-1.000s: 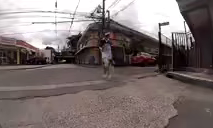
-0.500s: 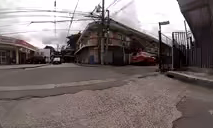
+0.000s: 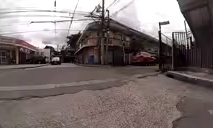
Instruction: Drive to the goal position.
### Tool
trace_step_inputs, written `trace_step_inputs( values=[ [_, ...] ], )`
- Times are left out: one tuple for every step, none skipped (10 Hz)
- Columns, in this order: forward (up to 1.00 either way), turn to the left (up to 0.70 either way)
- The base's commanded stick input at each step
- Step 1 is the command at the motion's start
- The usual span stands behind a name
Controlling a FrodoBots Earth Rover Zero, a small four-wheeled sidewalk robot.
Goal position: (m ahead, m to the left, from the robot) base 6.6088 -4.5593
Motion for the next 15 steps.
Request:
trace_step_inputs(
  values=[
    [0.7, 0.0],
    [0.7, 0.0],
    [0.7, 0.0],
    [0.7, 0.0],
    [0.7, 0.0],
    [0.7, 0.0],
    [0.7, 0.0],
    [0.7, 0.0],
    [0.7, 0.0],
    [0.7, 0.0],
    [0.7, 0.0],
    [0.7, 0.0],
    [0.7, 0.0],
    [0.7, 0.0],
    [0.7, 0.0]
  ],
)
